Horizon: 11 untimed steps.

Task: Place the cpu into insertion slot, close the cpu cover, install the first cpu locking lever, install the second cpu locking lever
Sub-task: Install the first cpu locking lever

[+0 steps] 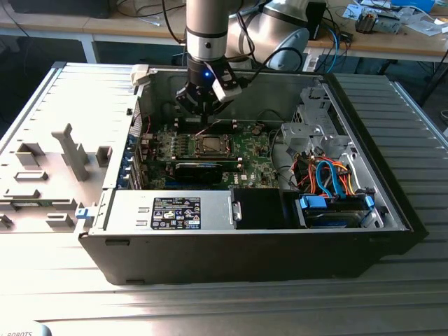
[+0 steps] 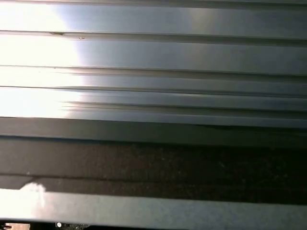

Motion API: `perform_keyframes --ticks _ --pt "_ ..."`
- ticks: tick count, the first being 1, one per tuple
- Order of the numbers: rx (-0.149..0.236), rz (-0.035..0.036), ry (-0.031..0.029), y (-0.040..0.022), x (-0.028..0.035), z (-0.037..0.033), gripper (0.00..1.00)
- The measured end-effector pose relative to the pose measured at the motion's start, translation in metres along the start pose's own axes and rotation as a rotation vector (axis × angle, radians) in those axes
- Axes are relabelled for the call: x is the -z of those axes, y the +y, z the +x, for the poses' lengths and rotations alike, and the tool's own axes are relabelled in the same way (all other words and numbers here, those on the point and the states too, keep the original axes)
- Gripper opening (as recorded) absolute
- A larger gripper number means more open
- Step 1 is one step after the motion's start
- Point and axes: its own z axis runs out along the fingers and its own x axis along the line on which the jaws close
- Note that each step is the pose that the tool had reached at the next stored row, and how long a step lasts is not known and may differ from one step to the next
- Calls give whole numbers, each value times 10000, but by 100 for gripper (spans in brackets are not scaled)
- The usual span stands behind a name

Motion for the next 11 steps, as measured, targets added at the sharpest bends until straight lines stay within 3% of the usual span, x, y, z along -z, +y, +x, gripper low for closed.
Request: perform_keyframes --ticks 5,9,11 --pt "1 80 6 20 -53 -4 11" --pt "1 162 17 87 -99 -12 11" --pt "1 143 3 93 -116 -35 11"
